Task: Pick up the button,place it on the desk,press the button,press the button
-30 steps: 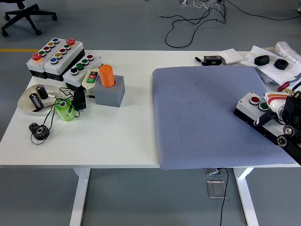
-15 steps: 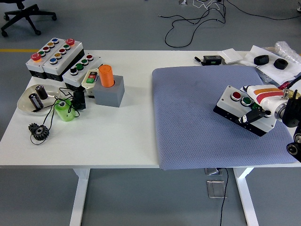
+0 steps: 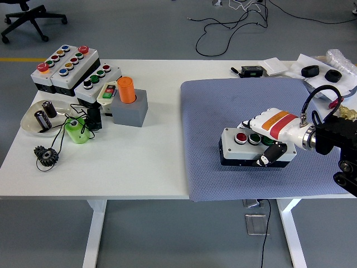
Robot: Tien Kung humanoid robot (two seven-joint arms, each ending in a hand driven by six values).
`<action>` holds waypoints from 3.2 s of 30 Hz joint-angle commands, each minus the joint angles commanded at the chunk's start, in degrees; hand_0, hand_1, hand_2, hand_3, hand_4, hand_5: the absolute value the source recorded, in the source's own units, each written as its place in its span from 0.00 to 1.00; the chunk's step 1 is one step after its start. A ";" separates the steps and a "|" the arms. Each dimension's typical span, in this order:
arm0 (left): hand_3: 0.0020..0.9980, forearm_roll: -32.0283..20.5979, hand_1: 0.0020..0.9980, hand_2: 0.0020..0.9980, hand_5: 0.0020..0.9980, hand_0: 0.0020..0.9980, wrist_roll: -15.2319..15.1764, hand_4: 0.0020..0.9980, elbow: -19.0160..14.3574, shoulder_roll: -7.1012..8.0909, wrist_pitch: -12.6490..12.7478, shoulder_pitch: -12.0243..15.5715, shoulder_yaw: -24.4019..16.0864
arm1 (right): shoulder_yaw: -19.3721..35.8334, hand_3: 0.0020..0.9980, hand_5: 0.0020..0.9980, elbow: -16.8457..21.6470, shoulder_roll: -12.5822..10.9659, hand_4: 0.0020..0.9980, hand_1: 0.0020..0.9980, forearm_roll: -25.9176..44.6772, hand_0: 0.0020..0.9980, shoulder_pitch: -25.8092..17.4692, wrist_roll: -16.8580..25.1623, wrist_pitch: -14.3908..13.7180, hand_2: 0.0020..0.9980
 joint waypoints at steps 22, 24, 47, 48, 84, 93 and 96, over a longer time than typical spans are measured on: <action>0.47 -0.34 0.51 0.47 0.98 0.60 0.10 0.28 0.01 -0.18 -0.09 0.50 0.85 | 1.18 0.41 0.00 -4.13 1.03 0.53 0.12 -2.51 0.16 -1.75 -0.10 -0.86 0.22; 0.47 -0.38 0.51 0.47 0.98 0.60 0.09 0.28 0.01 -0.19 -0.08 0.58 0.91 | 1.09 0.43 0.00 -4.17 0.90 0.52 0.16 -2.75 0.24 -1.75 -0.30 -0.56 0.25; 0.47 0.01 0.51 0.47 0.98 0.60 0.04 0.28 -0.01 -0.10 -0.15 0.38 0.34 | 1.46 0.83 0.00 -4.52 0.58 0.63 0.52 -4.84 0.55 -2.02 0.64 -1.48 0.63; 0.47 0.02 0.51 0.47 0.98 0.60 0.05 0.28 0.00 -0.10 -0.15 0.37 0.34 | 1.49 0.83 0.00 -4.55 0.61 0.63 0.52 -4.87 0.55 -2.02 0.61 -1.12 0.63; 0.47 -0.13 0.51 0.47 0.98 0.60 0.07 0.28 0.01 -0.13 -0.07 0.19 0.57 | 5.67 1.00 0.09 0.52 -0.88 0.91 0.80 0.88 0.86 -3.91 -0.52 4.88 0.98; 0.47 -0.26 0.51 0.47 0.98 0.60 0.05 0.28 0.02 -0.19 0.01 0.25 0.79 | 6.38 1.00 0.07 0.50 2.06 0.90 0.81 0.62 0.86 -3.75 -1.20 3.48 0.98; 0.47 -0.30 0.51 0.47 0.98 0.60 0.03 0.28 0.02 -0.18 0.01 0.31 0.88 | 6.77 1.00 0.07 -0.55 3.49 0.90 0.81 0.23 0.86 -3.63 -1.61 3.30 0.98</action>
